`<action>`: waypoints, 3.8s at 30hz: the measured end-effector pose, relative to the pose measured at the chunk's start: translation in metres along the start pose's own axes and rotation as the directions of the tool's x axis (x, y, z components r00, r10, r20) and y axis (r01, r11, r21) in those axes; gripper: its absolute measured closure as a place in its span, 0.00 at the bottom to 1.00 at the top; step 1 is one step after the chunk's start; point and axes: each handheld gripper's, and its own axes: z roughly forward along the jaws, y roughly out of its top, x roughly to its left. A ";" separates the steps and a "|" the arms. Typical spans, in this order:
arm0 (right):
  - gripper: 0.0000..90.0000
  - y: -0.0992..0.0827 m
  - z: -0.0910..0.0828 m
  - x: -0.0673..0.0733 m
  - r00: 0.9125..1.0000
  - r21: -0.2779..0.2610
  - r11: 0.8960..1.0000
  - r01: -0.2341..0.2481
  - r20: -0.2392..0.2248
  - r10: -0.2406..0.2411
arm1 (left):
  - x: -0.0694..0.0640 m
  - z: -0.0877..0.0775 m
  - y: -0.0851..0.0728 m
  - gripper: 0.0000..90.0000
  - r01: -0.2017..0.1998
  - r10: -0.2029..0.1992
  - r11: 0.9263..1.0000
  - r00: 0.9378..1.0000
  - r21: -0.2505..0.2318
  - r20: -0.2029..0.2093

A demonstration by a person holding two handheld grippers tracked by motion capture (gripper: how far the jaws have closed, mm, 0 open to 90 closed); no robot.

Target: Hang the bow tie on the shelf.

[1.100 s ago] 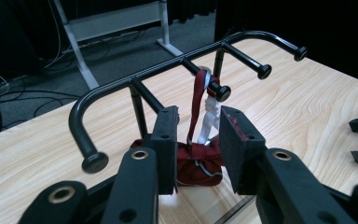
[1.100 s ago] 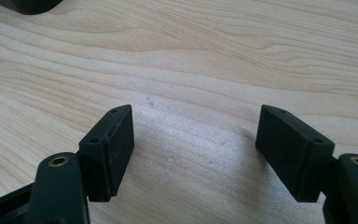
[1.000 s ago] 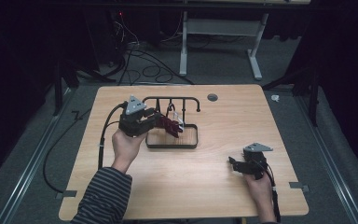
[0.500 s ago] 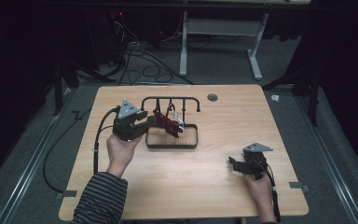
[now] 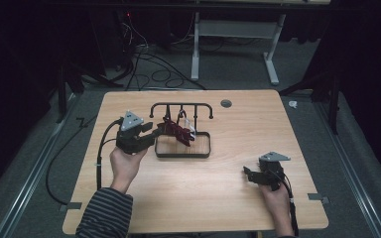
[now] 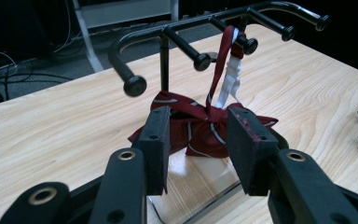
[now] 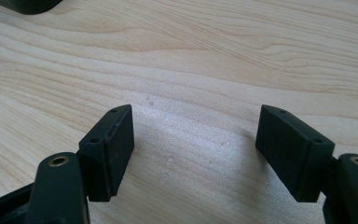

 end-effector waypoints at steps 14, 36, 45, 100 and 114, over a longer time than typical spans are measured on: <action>0.32 0.000 0.000 0.000 1.000 0.000 1.000 0.000 0.000 0.000 | 0.008 -0.011 -0.012 0.65 0.028 -0.028 1.000 0.999 -0.002 -0.024; 0.32 0.000 0.000 0.000 1.000 0.000 1.000 -0.001 0.001 0.001 | 0.014 -0.022 -0.028 0.64 0.064 -0.063 0.998 0.997 0.001 -0.047; 0.32 0.000 0.000 0.000 1.000 0.000 1.000 -0.001 0.001 0.001 | 0.013 -0.026 -0.030 0.64 0.061 -0.061 0.998 0.997 -0.002 -0.052; 0.32 0.000 0.000 0.000 1.000 0.000 1.000 -0.007 0.002 0.007 | 0.032 -0.044 -0.087 0.63 0.180 -0.177 0.983 0.981 0.031 -0.082; 0.32 0.000 0.000 0.000 1.000 0.000 1.000 -0.007 0.003 0.007 | 0.032 -0.036 -0.107 0.63 0.224 -0.219 0.972 0.973 0.071 -0.078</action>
